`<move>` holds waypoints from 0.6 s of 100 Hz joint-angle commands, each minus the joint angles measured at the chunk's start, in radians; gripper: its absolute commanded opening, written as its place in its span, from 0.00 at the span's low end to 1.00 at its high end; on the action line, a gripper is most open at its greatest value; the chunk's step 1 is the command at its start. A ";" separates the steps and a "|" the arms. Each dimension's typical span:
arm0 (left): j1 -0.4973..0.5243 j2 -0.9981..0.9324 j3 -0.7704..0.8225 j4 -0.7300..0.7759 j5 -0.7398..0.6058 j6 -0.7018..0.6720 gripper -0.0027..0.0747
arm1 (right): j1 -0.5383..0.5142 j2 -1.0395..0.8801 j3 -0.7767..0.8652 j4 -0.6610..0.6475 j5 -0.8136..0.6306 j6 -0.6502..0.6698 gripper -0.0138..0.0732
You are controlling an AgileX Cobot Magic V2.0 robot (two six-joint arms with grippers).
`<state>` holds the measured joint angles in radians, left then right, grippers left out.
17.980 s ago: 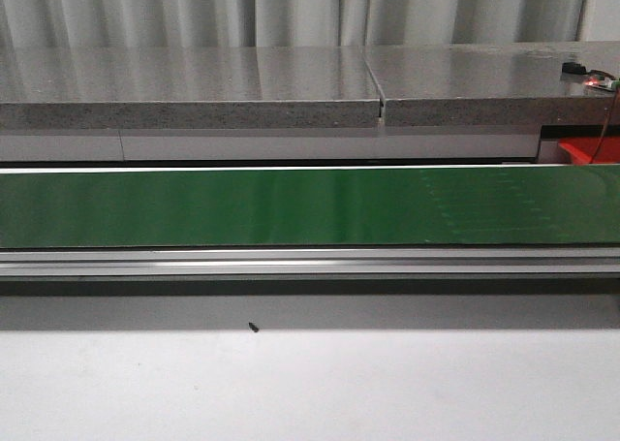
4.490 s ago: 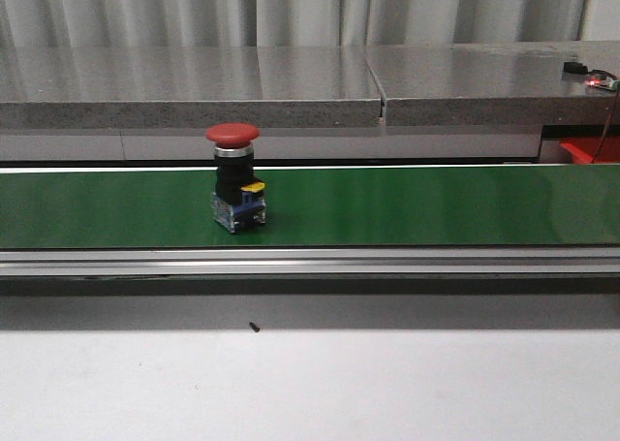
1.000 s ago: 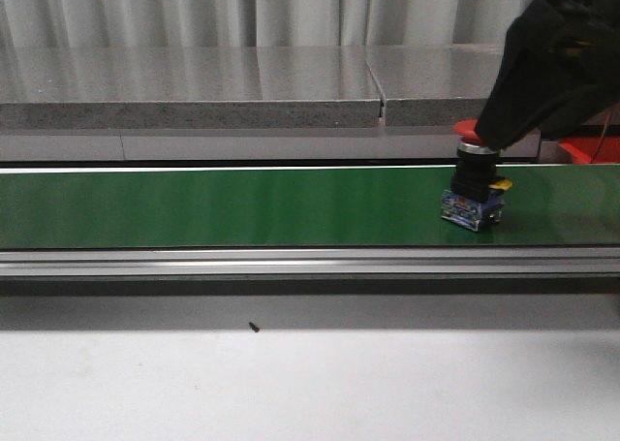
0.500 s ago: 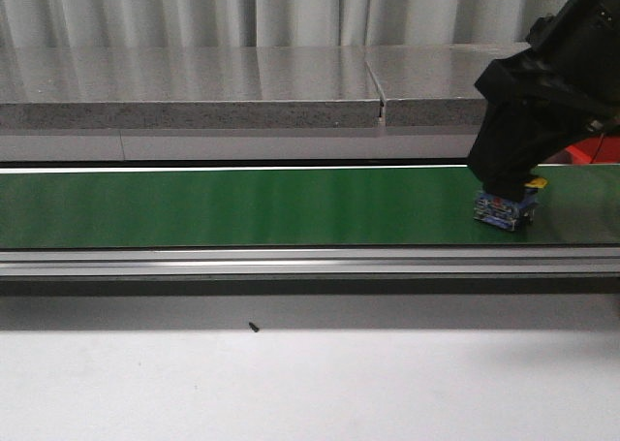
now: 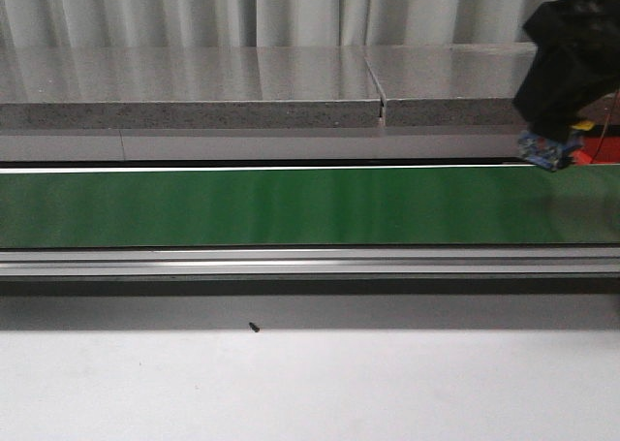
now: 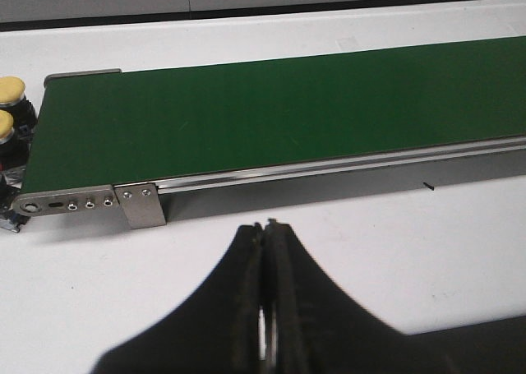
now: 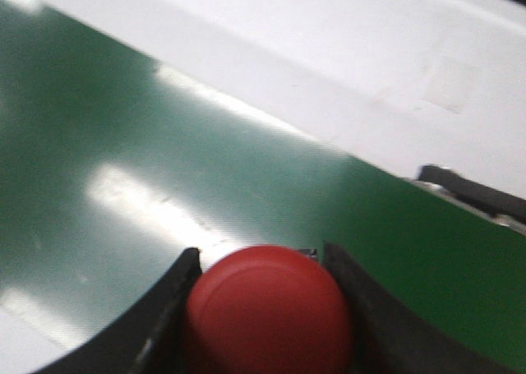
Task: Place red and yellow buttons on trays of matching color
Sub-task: 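Carry the button into the red tray beside the first and release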
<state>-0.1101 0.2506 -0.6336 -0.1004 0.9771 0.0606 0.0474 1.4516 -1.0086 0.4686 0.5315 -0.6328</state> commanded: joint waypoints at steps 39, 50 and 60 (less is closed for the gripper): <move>-0.006 0.012 -0.024 -0.015 -0.066 0.000 0.01 | -0.373 -0.035 -0.045 0.016 -0.154 -0.010 0.47; -0.006 0.012 -0.024 -0.015 -0.066 0.000 0.01 | -0.429 0.012 -0.093 0.031 -0.111 -0.010 0.47; -0.006 0.012 -0.024 -0.015 -0.066 0.000 0.01 | -0.460 0.063 -0.135 0.075 -0.094 -0.010 0.47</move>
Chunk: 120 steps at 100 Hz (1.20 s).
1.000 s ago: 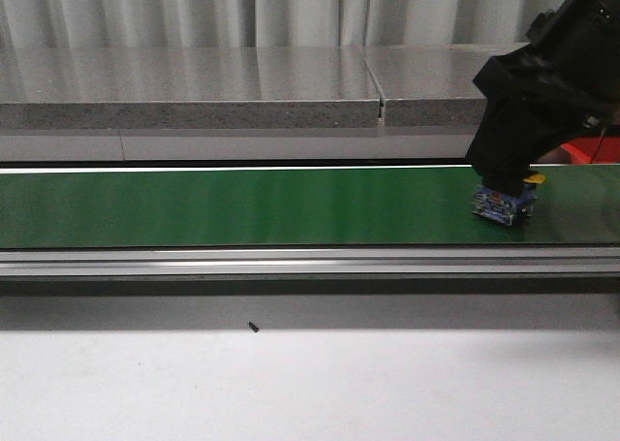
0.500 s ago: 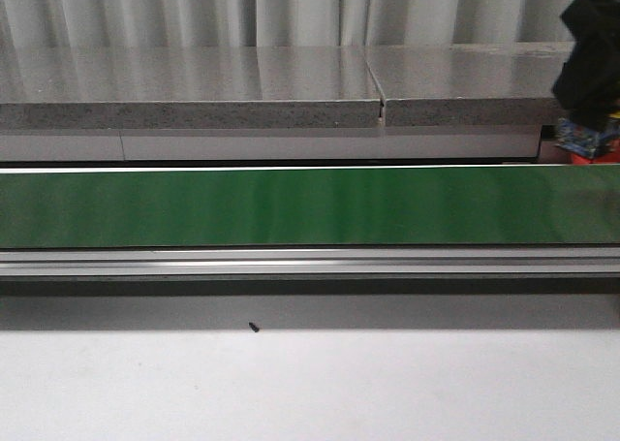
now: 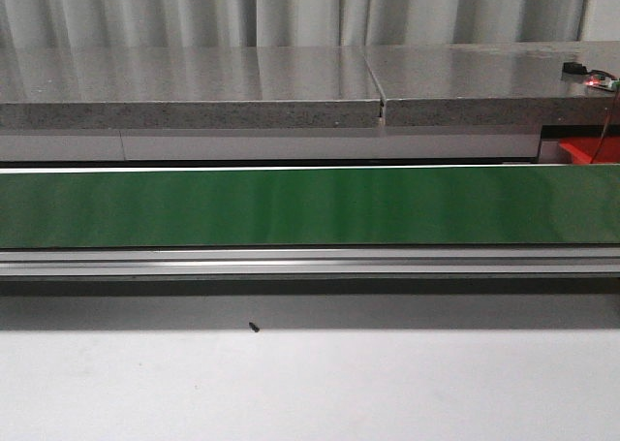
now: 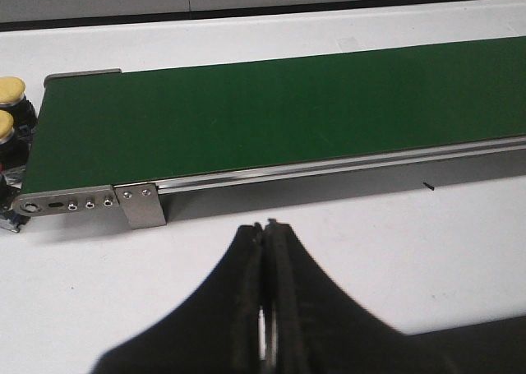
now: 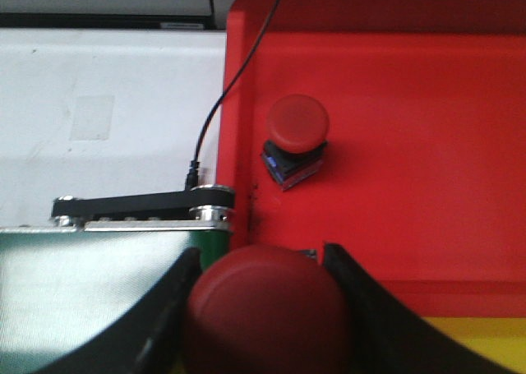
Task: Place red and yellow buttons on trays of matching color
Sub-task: 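Carry the button into the red tray beside the first and release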
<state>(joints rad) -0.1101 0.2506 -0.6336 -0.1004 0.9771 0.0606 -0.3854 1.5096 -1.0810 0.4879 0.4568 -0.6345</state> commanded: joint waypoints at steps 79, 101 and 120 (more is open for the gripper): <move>-0.006 0.012 -0.024 -0.015 -0.066 0.000 0.01 | -0.035 0.304 -0.135 0.176 -0.152 -0.008 0.47; -0.006 0.012 -0.024 -0.015 -0.066 0.000 0.01 | -0.027 0.326 -0.170 0.203 -0.152 -0.008 0.47; -0.006 0.012 -0.024 -0.015 -0.066 0.000 0.01 | 0.004 0.354 -0.172 0.204 -0.151 -0.026 0.47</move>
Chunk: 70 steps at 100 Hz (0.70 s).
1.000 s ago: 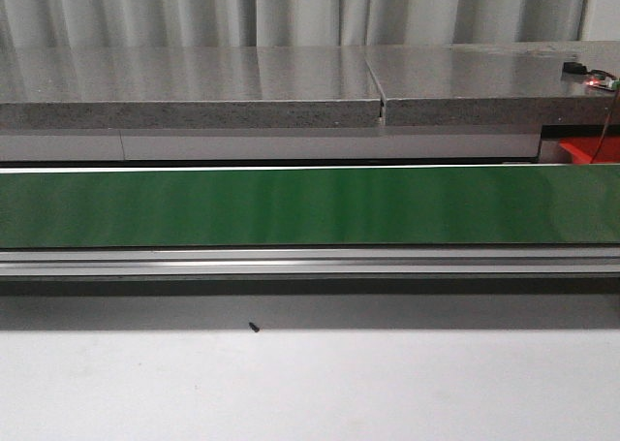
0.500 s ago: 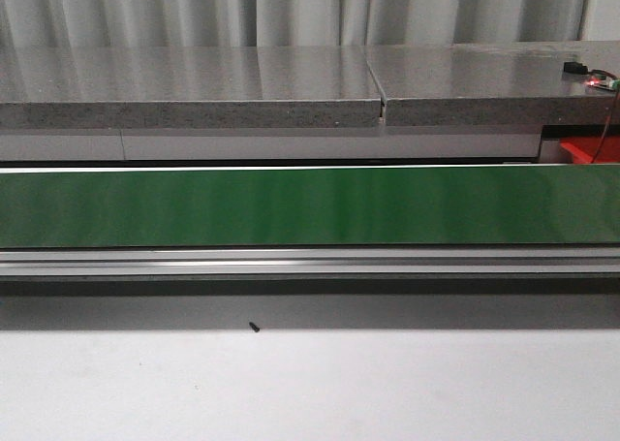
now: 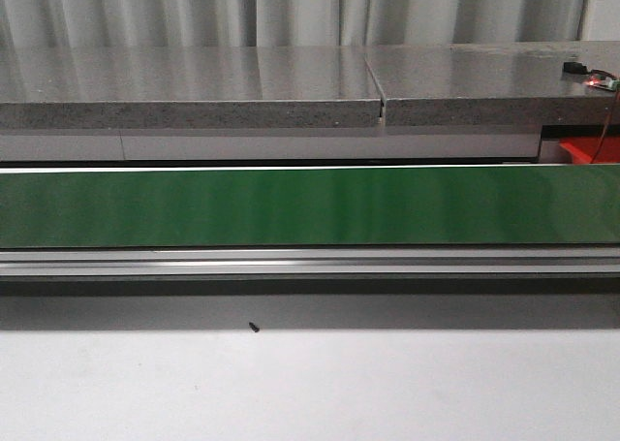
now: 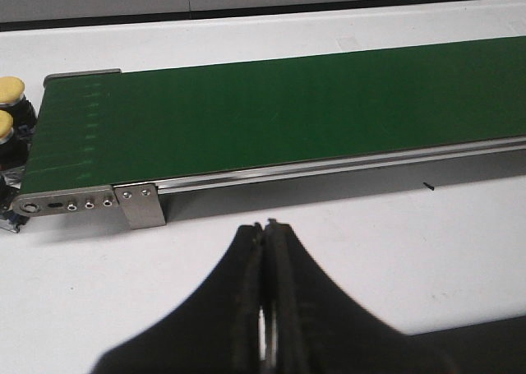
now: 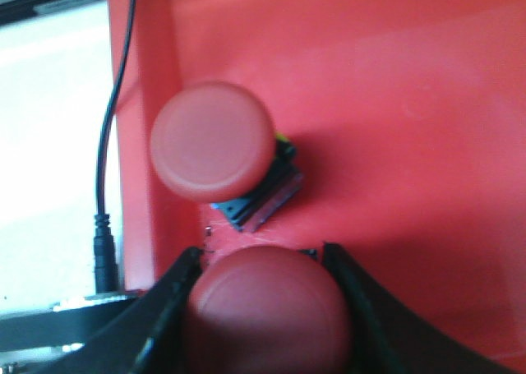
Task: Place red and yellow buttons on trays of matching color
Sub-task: 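Carry the button into the red tray beside the first and release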
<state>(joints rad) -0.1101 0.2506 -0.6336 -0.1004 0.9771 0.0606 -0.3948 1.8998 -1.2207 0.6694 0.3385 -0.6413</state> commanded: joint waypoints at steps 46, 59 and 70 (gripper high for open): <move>-0.006 0.012 -0.024 -0.015 -0.066 0.000 0.01 | 0.015 -0.026 -0.033 0.022 -0.030 -0.020 0.81; -0.006 0.012 -0.024 -0.015 -0.066 0.000 0.01 | 0.015 -0.042 -0.033 0.022 -0.027 -0.020 0.82; -0.006 0.012 -0.024 -0.015 -0.066 0.000 0.01 | 0.014 -0.069 -0.030 0.022 -0.001 -0.023 0.82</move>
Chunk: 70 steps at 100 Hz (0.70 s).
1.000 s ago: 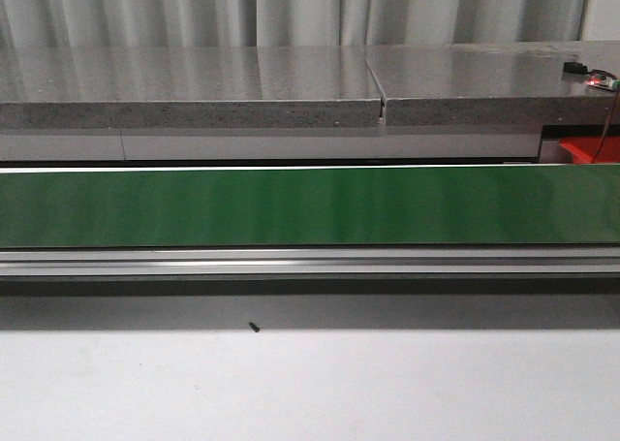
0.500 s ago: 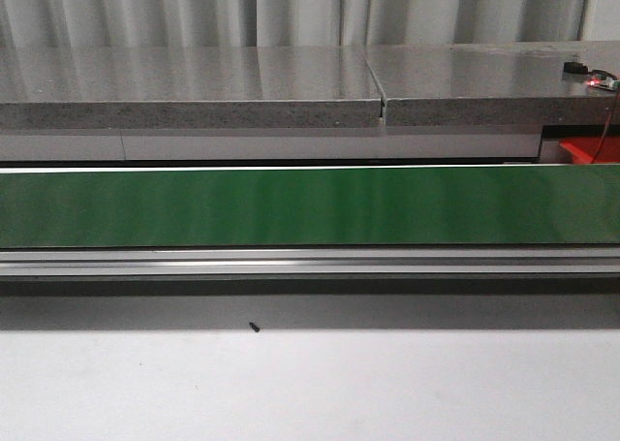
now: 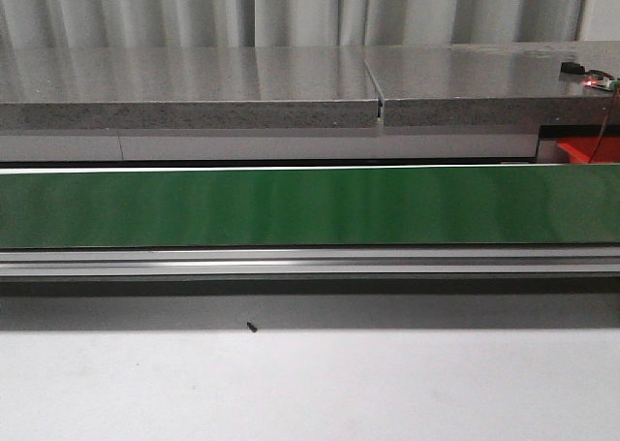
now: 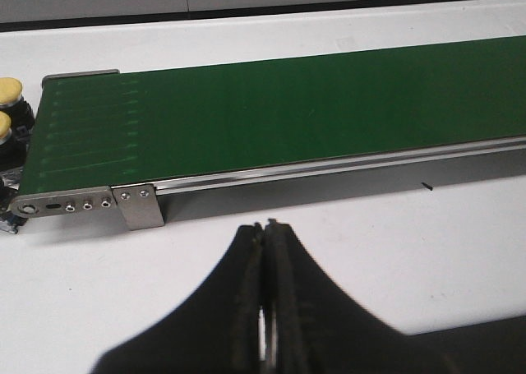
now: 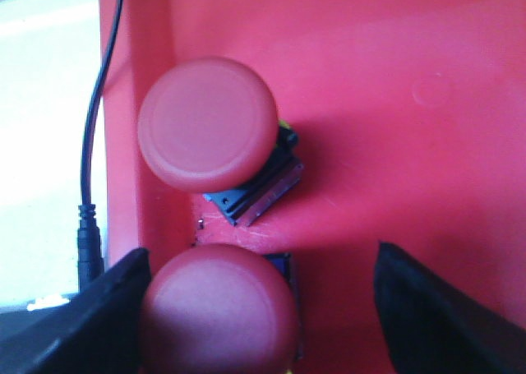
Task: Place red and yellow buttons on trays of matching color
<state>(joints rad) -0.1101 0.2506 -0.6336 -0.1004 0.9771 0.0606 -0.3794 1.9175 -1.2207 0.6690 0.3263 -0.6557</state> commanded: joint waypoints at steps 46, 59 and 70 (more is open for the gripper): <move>-0.006 0.012 -0.024 -0.015 -0.066 0.000 0.01 | 0.017 -0.302 0.099 0.022 0.017 -0.047 0.61; -0.006 0.012 -0.024 -0.015 -0.066 0.000 0.01 | 0.045 -0.379 0.135 0.023 0.018 -0.049 0.30; -0.006 0.012 -0.024 -0.015 -0.066 0.000 0.01 | 0.091 -0.436 0.163 0.023 0.018 -0.049 0.10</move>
<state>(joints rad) -0.1101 0.2506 -0.6336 -0.1004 0.9771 0.0606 -0.3177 1.5642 -1.0511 0.6724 0.3719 -0.6899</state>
